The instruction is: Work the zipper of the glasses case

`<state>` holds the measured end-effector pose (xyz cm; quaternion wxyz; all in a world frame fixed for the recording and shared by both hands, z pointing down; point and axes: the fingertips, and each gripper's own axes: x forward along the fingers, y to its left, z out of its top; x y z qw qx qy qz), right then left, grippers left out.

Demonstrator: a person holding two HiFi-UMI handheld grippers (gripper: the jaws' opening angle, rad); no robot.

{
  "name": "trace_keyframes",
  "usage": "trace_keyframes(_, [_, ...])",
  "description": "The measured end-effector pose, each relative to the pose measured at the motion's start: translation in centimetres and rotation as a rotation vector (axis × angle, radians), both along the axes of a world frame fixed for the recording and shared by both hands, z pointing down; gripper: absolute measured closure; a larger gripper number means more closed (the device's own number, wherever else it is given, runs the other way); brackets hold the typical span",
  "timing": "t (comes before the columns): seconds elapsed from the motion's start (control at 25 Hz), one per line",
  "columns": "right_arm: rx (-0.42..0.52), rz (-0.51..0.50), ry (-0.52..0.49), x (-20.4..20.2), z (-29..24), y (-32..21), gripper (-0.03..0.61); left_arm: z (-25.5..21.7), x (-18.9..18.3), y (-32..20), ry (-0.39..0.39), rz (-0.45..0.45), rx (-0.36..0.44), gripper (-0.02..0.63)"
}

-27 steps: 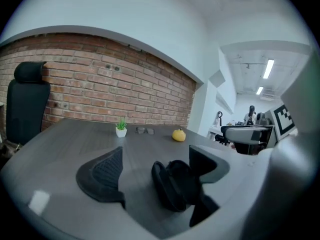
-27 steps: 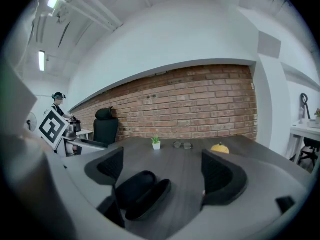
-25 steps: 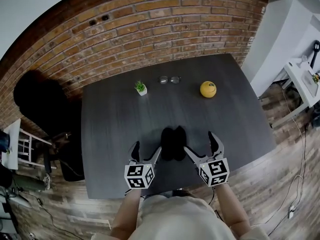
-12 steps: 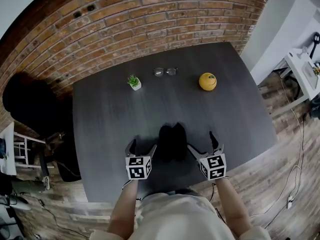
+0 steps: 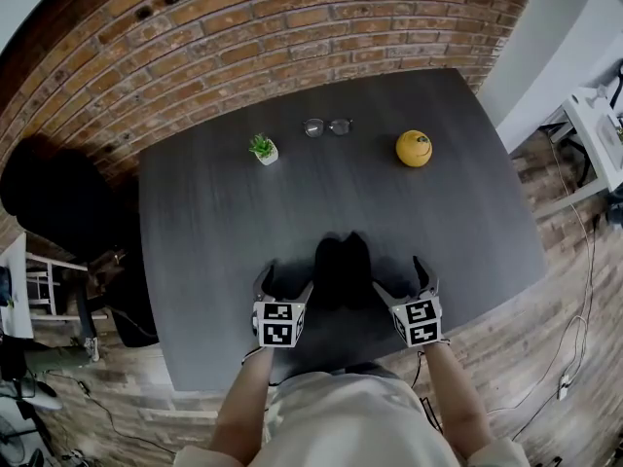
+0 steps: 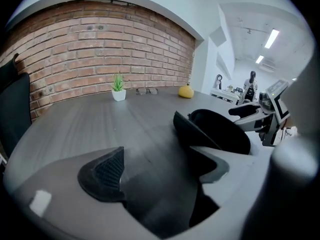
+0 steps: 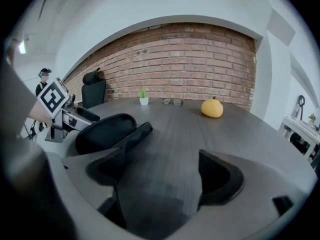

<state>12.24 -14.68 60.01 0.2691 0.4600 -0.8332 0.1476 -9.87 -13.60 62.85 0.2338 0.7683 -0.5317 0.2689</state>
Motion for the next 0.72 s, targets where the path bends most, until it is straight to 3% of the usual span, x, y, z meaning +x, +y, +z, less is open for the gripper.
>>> trace_keyframes(0.72, [-0.008,-0.023,-0.129,-3.0,-2.1,0.2,0.121,-2.4,4.0,-0.1,0.238,0.036,-0.038,0.224])
